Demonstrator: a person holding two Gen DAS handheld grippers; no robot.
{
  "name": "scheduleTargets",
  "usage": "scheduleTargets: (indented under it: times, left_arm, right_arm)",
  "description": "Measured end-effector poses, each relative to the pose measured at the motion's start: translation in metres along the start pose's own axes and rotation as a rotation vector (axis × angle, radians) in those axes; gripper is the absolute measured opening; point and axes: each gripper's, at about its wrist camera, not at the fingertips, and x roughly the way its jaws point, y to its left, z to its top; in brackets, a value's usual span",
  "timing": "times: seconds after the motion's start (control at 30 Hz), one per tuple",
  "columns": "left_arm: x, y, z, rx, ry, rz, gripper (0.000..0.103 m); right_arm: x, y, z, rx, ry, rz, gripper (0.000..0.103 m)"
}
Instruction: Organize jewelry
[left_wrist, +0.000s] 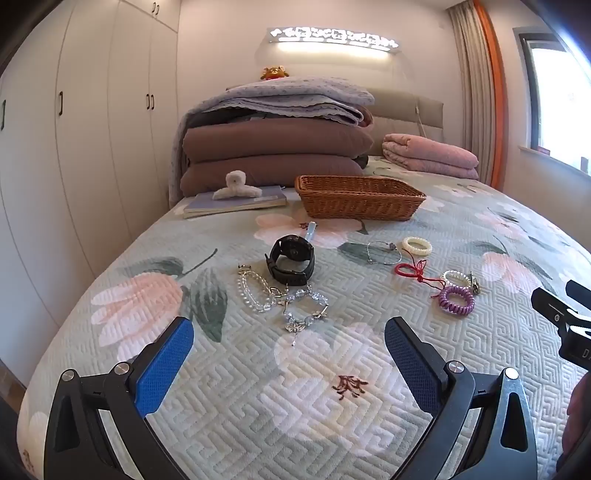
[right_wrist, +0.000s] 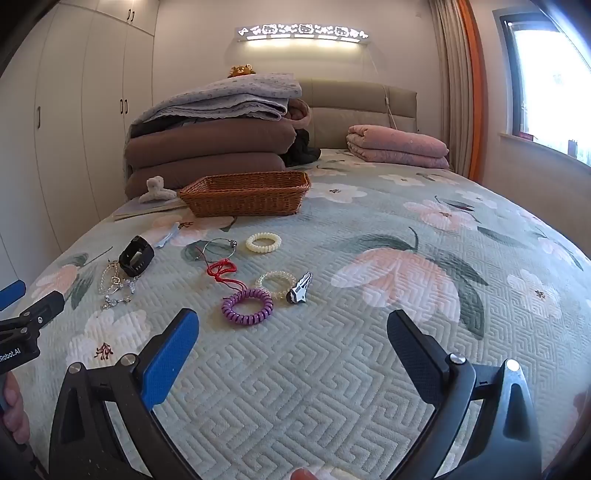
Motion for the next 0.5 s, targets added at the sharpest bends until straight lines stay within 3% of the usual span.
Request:
scheduleTargets:
  times: [0.5]
  left_arm:
    - [-0.001, 0.0, -0.0014, -0.022, -0.015, -0.034, 0.103]
  right_arm:
    - [0.0007, 0.0007, 0.0011, -0.001, -0.002, 0.001, 0.102]
